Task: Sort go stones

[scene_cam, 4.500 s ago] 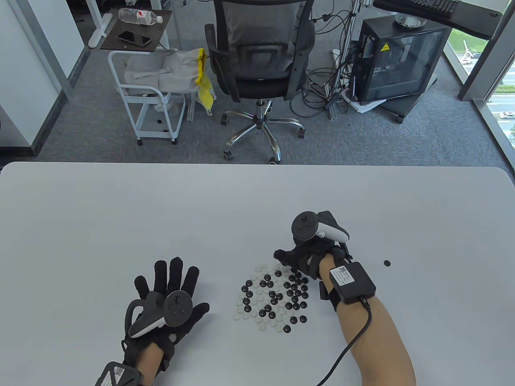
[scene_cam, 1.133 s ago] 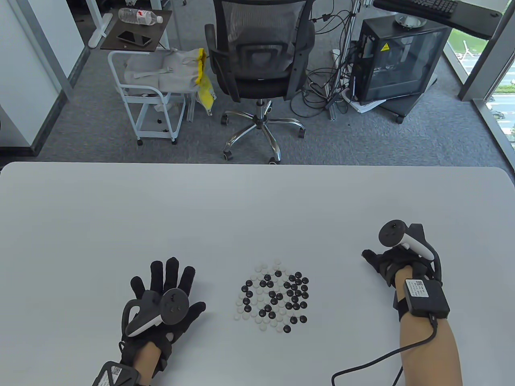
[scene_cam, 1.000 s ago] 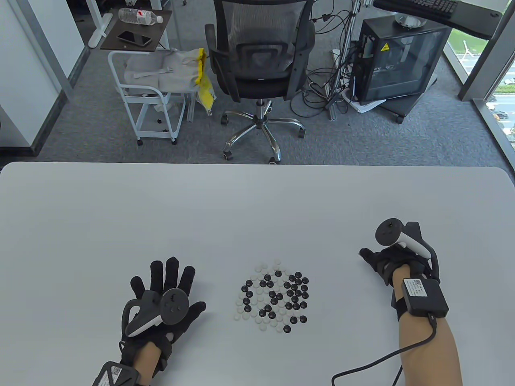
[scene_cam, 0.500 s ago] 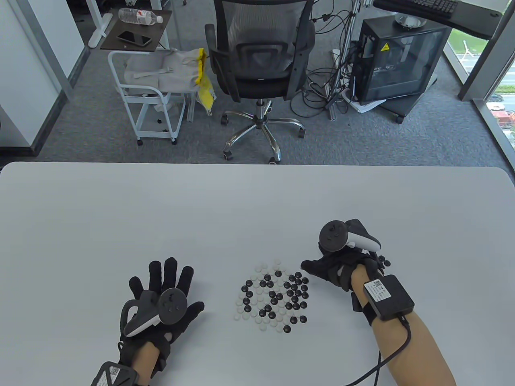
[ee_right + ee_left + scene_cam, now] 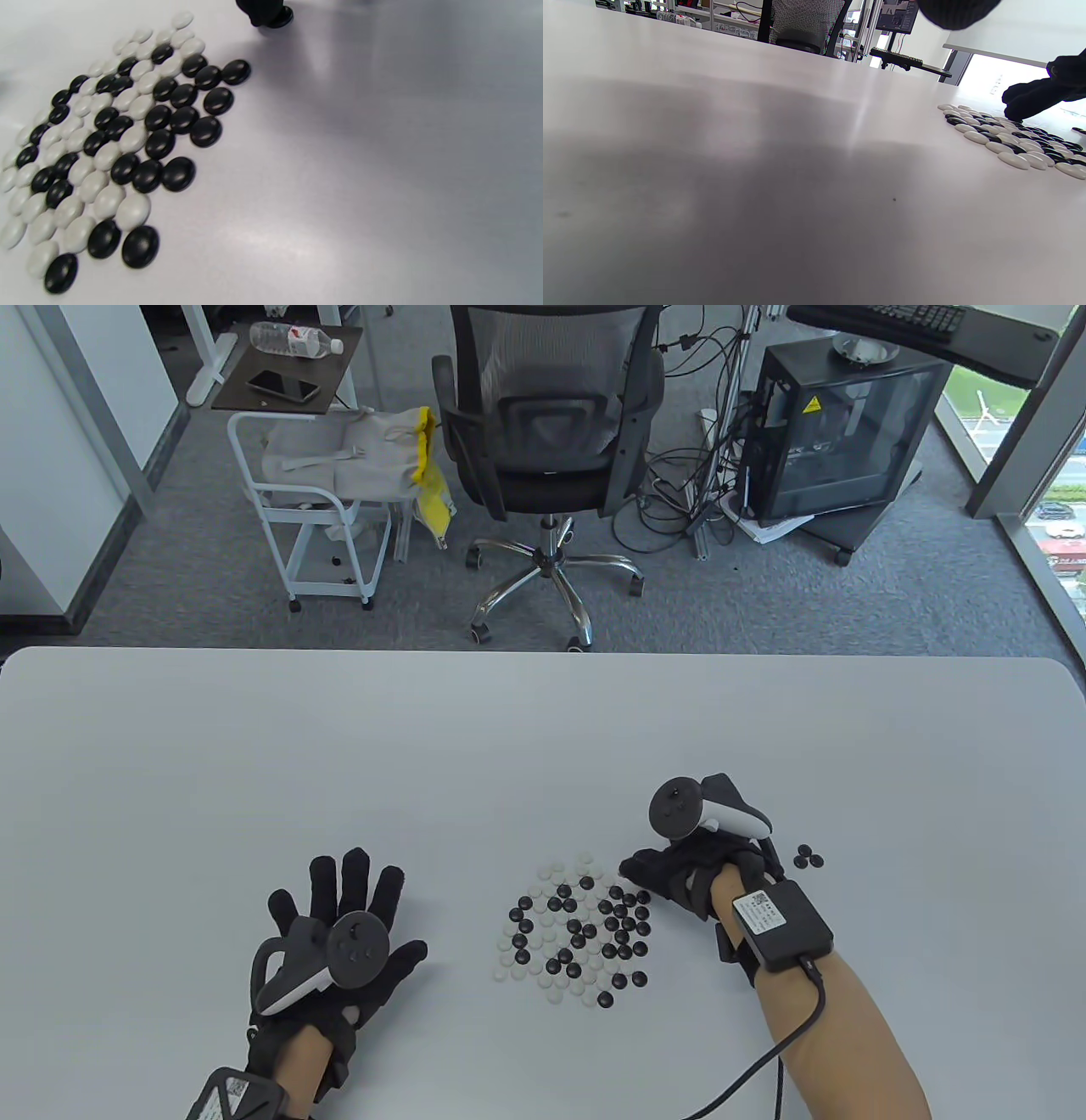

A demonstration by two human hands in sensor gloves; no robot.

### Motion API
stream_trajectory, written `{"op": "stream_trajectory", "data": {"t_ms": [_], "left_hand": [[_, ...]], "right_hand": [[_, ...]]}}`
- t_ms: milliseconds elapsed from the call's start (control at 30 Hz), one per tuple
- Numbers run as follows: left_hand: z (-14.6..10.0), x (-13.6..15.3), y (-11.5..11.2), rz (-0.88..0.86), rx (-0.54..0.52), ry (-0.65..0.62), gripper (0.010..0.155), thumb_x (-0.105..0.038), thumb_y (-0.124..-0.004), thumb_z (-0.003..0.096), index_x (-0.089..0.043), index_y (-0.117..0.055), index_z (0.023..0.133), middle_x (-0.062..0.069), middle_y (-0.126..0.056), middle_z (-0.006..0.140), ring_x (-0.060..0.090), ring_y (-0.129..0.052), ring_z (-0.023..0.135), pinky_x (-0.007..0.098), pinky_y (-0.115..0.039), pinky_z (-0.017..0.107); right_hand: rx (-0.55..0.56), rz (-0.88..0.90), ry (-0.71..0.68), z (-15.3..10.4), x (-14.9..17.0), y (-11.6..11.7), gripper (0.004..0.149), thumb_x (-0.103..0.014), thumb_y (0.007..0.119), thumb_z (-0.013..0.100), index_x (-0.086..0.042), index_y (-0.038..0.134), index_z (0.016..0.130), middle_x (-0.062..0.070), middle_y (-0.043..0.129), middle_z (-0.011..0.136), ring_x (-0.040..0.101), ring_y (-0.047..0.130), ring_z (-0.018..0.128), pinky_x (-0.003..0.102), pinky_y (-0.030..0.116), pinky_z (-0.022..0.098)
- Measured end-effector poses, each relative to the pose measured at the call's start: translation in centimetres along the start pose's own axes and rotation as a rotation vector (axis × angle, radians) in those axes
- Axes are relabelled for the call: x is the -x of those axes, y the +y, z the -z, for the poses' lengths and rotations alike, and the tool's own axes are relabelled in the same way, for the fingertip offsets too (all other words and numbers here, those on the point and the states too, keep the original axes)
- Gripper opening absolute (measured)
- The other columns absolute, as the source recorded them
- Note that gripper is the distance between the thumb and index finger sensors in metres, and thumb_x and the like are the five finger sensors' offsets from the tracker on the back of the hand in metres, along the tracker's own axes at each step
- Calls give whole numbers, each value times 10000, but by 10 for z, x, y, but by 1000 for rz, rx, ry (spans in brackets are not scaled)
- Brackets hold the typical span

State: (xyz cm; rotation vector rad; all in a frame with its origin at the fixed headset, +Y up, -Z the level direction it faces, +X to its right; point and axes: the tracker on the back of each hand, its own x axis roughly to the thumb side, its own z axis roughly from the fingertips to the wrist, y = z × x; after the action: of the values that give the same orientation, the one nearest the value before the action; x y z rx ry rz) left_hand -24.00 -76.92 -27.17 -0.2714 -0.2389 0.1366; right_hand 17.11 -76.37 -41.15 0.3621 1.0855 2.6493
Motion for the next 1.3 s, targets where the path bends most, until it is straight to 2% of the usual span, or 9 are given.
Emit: {"op": "stream_trajectory", "data": {"t_ms": [133, 267, 367, 567, 800, 1033, 1167, 1300], "left_hand": [[0, -1, 0, 12, -1, -5, 860, -631, -510, 587, -205, -52, 1178, 222, 169, 1152, 524, 209, 966, 825, 65, 490], [-2, -4, 3, 20, -20, -12, 861, -634, -505, 588, -204, -49, 1178, 225, 169, 1152, 526, 208, 965, 826, 61, 490], [-3, -5, 5, 18, -33, -18, 860, -633, -507, 588, -204, -51, 1179, 226, 168, 1152, 527, 206, 966, 827, 60, 490], [-4, -5, 4, 21, -24, -11, 861, -631, -507, 589, -202, -51, 1179, 227, 168, 1152, 528, 205, 965, 827, 61, 489], [-4, -4, 4, 18, -22, -2, 860, -631, -507, 589, -203, -49, 1179, 227, 169, 1151, 528, 207, 965, 826, 60, 490], [-3, -4, 4, 18, -18, -5, 859, -631, -506, 590, -202, -51, 1179, 227, 167, 1152, 528, 204, 966, 826, 59, 491], [-3, -4, 4, 17, -11, -3, 860, -631, -507, 588, -202, -52, 1179, 226, 169, 1152, 528, 205, 966, 827, 59, 491], [-3, -5, 4, 20, -4, -1, 859, -630, -505, 590, -202, -50, 1179, 227, 168, 1152, 527, 206, 966, 826, 61, 491]], "right_hand": [[32, 22, 87, -6, 29, -11, 717, -511, 476, 610, -54, 588, 1151, 415, 69, 1135, 676, -65, 918, 920, 56, 511], [66, 127, 168, -17, 64, -17, 717, -505, 477, 614, -38, 600, 1144, 424, 78, 1132, 681, -61, 916, 921, 55, 507], [87, 114, 239, -25, 81, -20, 720, -506, 476, 614, -35, 606, 1142, 420, 79, 1135, 680, -65, 916, 920, 53, 506], [111, 125, 323, -36, 102, -21, 720, -507, 474, 614, -36, 609, 1141, 418, 78, 1136, 678, -63, 918, 919, 54, 506], [153, 154, 348, -42, 116, -20, 719, -507, 474, 614, -35, 605, 1141, 424, 80, 1134, 681, -57, 917, 918, 63, 506], [176, 167, 331, -46, 113, -24, 722, -503, 473, 614, -30, 589, 1147, 424, 53, 1125, 682, -72, 906, 917, 58, 504], [171, 100, 255, -48, 91, -30, 722, -503, 480, 613, -27, 632, 1134, 419, 53, 1128, 682, -70, 907, 918, 63, 507], [101, 80, 111, -47, 55, -31, 717, -499, 486, 617, -18, 697, 1105, 412, 87, 1141, 678, -57, 918, 919, 69, 511]]}}
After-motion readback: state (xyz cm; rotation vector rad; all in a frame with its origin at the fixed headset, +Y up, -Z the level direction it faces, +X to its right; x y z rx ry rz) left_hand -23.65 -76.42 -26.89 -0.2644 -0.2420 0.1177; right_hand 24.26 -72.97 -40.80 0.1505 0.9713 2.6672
